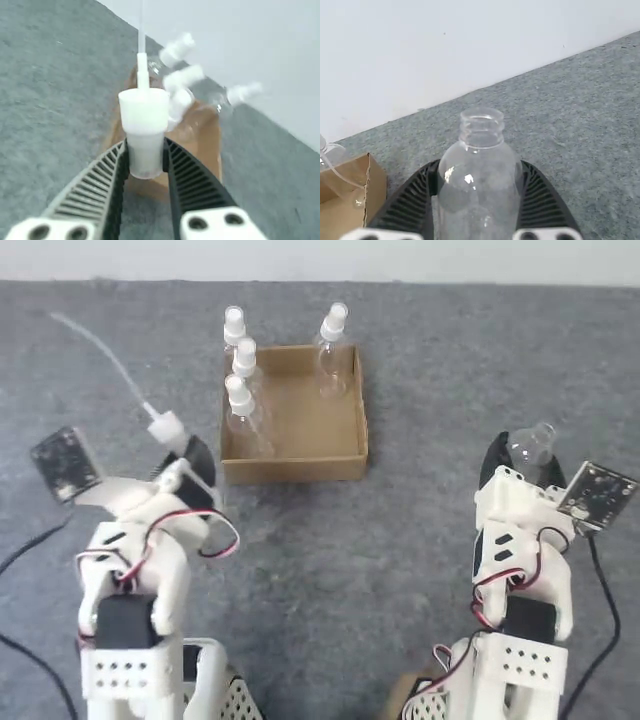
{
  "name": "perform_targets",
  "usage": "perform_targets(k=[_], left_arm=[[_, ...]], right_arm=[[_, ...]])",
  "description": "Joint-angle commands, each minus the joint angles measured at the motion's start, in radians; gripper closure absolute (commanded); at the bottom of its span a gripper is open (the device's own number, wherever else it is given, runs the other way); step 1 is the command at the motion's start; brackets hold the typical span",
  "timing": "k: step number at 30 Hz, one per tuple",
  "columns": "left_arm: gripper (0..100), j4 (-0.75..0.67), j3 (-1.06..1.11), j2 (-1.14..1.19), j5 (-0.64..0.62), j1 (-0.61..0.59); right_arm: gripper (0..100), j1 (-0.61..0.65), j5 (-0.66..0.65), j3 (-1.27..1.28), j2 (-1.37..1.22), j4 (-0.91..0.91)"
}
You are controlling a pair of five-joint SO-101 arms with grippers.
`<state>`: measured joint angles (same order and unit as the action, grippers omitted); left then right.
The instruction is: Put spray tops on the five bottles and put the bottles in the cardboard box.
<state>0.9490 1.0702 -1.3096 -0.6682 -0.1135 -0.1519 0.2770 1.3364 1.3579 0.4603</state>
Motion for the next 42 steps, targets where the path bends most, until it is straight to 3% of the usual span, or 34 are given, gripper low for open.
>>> perform_targets(k=[1,10,17,30,34,38,42], left_arm=[[99,-0.035,-0.067,0.120,-0.044,-0.080],[99,0.072,-0.303,0.555,-0.092,-0.101],[99,0.080,-0.409,0.836,-0.164,-0.176],[99,0.078,-0.472,1.000,-0.206,-0.304],[90,0.121,-0.515,1.046,-0.210,-0.304],[79,0.216,-0.572,1.088,-0.313,-0.305],[76,0.244,-0.599,1.112,-0.328,-0.305]], right_arm=[[96.1,0.008,0.006,-0.015,0.030,-0.021],[96.1,0.008,0.005,-0.015,0.028,-0.021],[96.1,0.008,0.003,-0.015,0.027,-0.021],[96.1,0.008,0.002,-0.015,0.027,-0.021],[96.1,0.008,0.002,-0.015,0.025,-0.021],[96.1,0.010,0.002,-0.015,0.025,-0.021],[96.1,0.010,0.002,-0.015,0.022,-0.021]])
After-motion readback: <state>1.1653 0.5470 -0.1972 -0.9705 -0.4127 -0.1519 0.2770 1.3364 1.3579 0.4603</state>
